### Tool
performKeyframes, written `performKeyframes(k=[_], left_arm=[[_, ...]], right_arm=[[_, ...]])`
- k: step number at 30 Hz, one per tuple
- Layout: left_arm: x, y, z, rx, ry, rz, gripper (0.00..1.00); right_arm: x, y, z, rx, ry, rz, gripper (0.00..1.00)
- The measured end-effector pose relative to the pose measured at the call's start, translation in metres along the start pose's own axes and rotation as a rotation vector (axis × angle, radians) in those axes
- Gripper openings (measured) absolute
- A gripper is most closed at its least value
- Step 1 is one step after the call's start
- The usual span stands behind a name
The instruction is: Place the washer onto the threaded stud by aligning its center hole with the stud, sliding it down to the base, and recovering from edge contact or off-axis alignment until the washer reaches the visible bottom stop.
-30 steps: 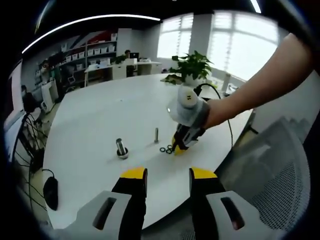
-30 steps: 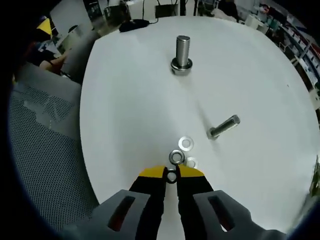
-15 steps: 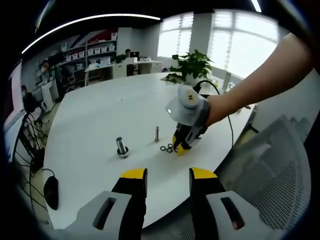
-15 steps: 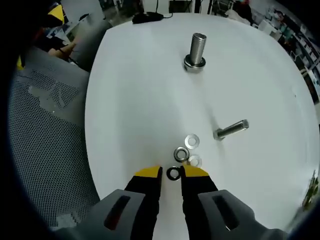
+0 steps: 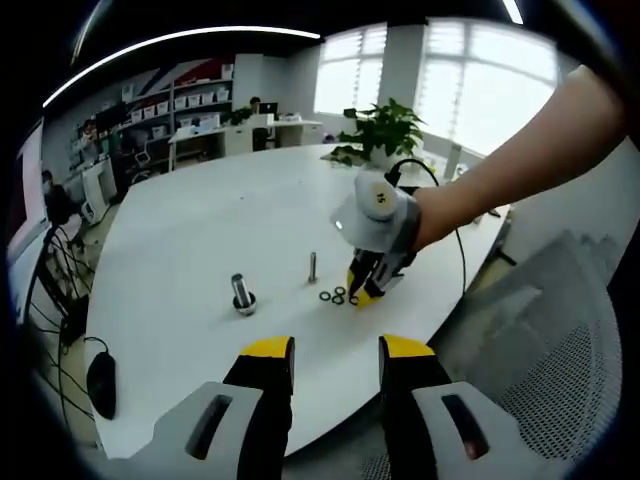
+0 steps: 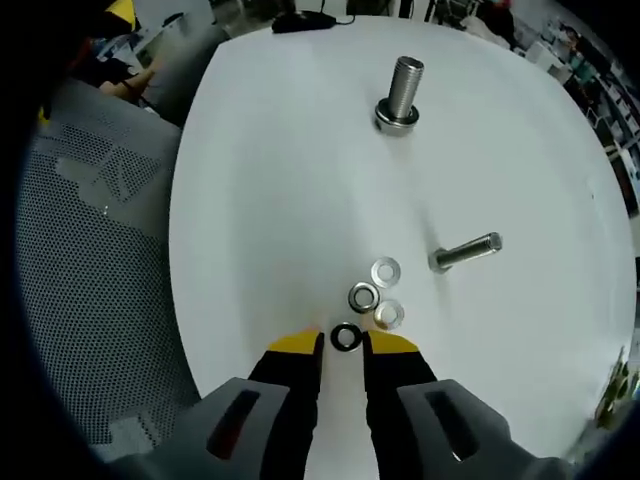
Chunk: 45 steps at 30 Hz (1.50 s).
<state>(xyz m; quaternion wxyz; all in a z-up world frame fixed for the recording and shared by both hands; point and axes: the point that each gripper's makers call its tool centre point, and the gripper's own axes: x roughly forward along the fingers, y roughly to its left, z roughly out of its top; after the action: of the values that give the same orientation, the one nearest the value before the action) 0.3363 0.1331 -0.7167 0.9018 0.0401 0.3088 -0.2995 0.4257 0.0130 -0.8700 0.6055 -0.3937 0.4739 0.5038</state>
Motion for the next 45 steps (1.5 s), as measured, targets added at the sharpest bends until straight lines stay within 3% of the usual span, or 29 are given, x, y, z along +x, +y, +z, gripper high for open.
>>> performKeyframes(k=[11, 35, 45], left_arm=[[0.000, -0.001, 0.002, -0.008, -0.010, -0.006, 0.32], [0.000, 0.000, 0.001, -0.006, -0.002, -0.003, 0.32], [0.001, 0.001, 0.000, -0.006, 0.000, 0.000, 0.32]], right_arm=[[0.000, -0.001, 0.000, 0.007, 0.064, -0.001, 0.16], [-0.002, 0.000, -0.002, 0.075, 0.023, -0.010, 0.13], [-0.023, -0.011, 0.005, 0.077, -0.023, -0.044, 0.13]])
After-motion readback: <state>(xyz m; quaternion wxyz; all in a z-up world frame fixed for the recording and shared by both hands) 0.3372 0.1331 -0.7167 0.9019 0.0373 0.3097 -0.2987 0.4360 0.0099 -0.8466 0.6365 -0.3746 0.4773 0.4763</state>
